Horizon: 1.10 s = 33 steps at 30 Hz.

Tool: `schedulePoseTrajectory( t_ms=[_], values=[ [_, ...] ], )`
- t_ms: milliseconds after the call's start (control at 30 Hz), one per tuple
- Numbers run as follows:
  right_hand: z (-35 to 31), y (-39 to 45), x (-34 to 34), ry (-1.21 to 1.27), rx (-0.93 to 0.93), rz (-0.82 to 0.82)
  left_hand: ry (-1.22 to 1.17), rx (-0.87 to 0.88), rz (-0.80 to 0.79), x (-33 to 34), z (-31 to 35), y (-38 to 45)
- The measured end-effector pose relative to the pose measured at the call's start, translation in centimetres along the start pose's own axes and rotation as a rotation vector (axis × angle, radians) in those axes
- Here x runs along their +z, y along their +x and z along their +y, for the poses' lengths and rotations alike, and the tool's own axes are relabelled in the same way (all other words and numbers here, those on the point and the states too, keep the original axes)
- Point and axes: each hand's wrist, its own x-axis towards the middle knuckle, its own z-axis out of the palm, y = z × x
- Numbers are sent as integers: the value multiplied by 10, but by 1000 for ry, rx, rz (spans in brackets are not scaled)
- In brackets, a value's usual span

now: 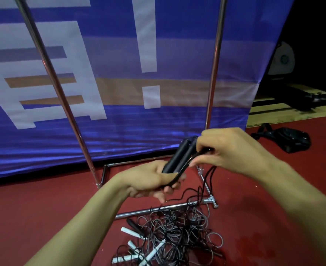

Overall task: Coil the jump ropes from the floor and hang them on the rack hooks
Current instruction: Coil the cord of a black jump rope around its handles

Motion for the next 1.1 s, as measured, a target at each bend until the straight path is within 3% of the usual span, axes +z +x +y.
schedulePoseTrajectory(
  t_ms=[167,333,433,500,600,800,900,1100],
  values=[
    [8,0,-4,195,44,-55,99,-116,-344,10,10,-10],
    [26,-1,5,633,240,-238,117,-54,-433,19,12,-9],
    [36,-14,36,753,338,-325,94,65,-304,24,9,-6],
    [30,-21,61,857,446,-335,96,153,-101,21,7,-2],
    [9,-21,77,880,463,-385,90,212,210,8,2,4],
    [-19,-12,66,486,348,-514,-20,225,459,-10,-5,5],
    [-22,-9,55,249,274,-474,16,155,528,-12,-9,9],
    [-36,-6,38,-76,208,-347,69,54,446,-9,-12,15]
  ],
)
